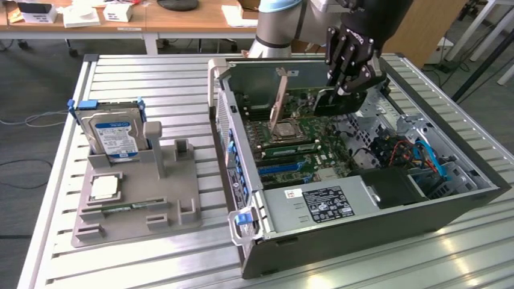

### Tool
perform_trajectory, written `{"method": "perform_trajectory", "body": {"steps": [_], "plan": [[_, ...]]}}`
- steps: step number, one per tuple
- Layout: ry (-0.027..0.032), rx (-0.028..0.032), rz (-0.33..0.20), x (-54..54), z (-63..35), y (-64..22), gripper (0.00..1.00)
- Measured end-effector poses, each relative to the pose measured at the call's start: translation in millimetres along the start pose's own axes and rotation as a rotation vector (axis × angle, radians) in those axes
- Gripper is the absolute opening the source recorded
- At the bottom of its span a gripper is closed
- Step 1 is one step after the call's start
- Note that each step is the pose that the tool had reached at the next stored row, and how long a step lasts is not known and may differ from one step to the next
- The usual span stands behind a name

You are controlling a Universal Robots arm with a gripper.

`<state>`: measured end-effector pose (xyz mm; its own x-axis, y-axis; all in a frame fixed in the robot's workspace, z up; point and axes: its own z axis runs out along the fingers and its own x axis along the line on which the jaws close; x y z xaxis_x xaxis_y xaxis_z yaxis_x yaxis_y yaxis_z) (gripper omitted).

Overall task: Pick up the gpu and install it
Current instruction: 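Insert the gpu into the slot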

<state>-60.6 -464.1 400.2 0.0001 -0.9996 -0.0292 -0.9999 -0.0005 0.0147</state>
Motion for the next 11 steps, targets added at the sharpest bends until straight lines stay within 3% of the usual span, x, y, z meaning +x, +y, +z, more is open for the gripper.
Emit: {"method": "perform_trajectory", "body": {"steps": [11], "plan": [[-0.0003, 0.0001, 0.001, 0.2, 7.5, -0.1, 0.27]]}}
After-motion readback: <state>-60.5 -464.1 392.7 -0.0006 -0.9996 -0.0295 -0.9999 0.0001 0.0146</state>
